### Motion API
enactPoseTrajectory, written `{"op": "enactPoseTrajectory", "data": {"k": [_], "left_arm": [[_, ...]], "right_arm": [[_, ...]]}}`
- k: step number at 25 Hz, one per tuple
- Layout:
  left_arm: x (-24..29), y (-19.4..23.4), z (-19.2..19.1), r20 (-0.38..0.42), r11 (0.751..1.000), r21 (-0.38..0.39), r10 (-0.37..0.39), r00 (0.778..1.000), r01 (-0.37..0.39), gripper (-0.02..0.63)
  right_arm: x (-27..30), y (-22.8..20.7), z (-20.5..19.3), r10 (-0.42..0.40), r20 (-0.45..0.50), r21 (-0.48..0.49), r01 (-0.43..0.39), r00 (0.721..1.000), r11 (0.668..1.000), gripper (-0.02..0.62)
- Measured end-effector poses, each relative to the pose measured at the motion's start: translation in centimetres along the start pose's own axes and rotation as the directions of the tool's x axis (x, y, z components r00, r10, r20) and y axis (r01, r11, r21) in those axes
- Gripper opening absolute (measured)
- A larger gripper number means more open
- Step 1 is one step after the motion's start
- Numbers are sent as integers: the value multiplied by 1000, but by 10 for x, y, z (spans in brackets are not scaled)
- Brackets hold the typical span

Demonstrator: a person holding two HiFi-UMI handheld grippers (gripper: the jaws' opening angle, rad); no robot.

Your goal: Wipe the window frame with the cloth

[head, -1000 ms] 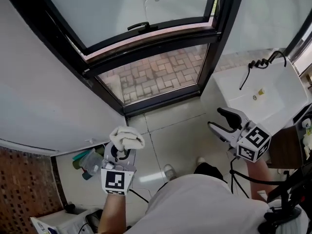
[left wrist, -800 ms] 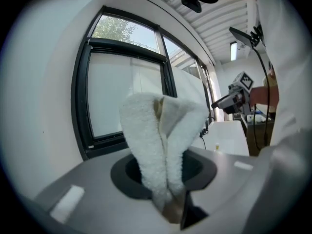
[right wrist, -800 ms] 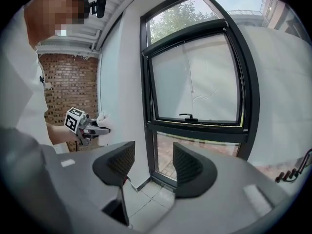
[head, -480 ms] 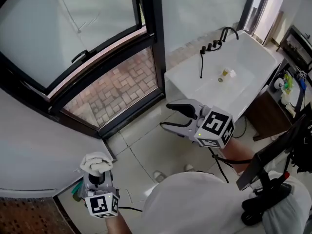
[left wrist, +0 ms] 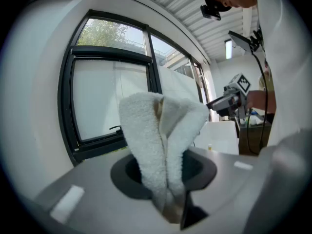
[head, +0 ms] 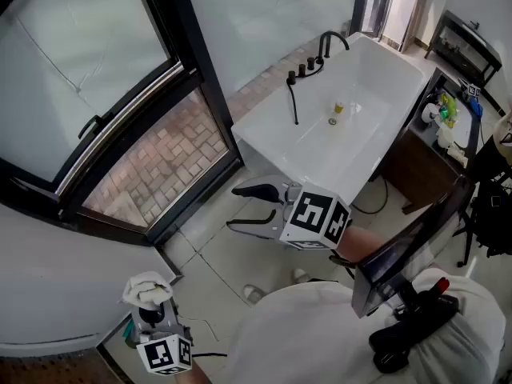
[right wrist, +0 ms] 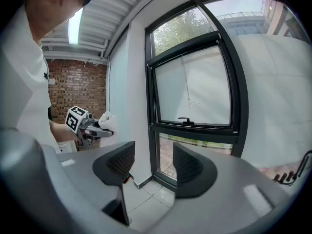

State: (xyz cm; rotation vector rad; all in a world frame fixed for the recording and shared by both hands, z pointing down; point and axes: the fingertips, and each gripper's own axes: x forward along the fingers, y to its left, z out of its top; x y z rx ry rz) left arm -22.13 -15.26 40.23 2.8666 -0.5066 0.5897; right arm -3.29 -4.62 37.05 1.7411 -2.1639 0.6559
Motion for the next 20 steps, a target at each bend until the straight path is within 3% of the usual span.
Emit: {"op": "enactPoseTrajectory", "data": {"k": [20], "left_arm": [[9, -46, 10, -1, 999, 36, -41, 999, 41, 140]], "right_arm": [[-33, -6, -12, -4, -1, -2, 4, 1000, 1000, 248]]}}
